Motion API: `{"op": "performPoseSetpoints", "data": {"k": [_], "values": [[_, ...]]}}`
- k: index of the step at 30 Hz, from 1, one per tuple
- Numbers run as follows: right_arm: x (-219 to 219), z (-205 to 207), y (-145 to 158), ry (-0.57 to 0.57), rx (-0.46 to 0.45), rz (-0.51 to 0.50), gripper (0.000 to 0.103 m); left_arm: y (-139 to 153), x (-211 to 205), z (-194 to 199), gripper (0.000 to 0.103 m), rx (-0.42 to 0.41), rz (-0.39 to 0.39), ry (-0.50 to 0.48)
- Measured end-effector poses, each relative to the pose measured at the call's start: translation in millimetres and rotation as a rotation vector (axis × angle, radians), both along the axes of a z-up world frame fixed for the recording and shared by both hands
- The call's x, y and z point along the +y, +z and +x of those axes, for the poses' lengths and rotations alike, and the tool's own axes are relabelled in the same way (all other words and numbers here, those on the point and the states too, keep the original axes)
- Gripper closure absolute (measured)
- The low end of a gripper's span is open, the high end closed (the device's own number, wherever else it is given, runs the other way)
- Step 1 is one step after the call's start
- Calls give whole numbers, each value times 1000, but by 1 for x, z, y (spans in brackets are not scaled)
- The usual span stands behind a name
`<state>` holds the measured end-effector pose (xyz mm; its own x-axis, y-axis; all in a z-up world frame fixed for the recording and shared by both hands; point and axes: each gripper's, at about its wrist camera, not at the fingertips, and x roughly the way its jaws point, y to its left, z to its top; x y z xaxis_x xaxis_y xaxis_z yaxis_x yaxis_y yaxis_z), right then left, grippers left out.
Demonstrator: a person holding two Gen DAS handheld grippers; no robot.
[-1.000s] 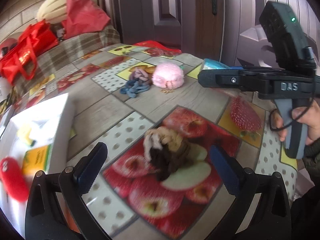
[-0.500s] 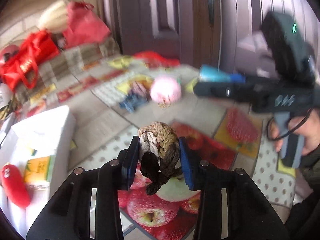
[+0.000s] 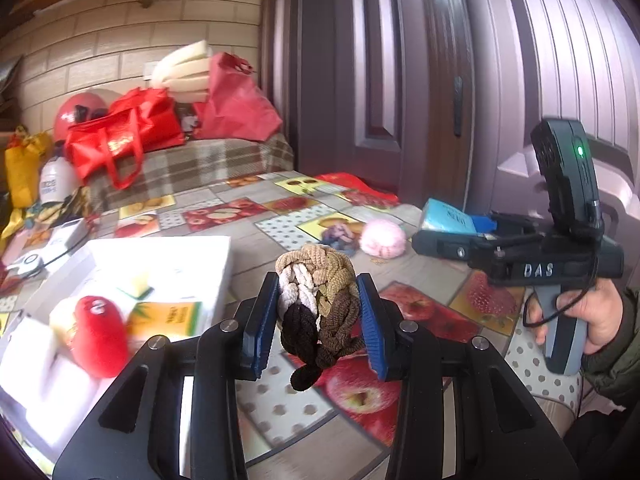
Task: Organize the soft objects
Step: 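Grasp the teal tissue pack with the right tool while the left tool grasps the braided rope toy, then carry the tissue pack and rope toy into the white tray and open both tools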
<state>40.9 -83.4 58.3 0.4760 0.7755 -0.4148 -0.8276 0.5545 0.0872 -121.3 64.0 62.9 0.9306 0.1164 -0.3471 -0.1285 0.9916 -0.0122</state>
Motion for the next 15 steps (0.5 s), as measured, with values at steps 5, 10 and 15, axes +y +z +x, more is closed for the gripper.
{"op": "performPoseSetpoints", "data": {"k": [5, 10, 15], "values": [[10, -14, 0, 14, -43, -8, 21, 0, 12, -9, 65, -23, -34, 47], [13, -21, 1, 3, -63, 1, 21, 1, 15, -17, 65, -50, -24, 74], [20, -23, 1, 4, -59, 2, 21, 1, 27, -26, 65, -67, -6, 121]]}}
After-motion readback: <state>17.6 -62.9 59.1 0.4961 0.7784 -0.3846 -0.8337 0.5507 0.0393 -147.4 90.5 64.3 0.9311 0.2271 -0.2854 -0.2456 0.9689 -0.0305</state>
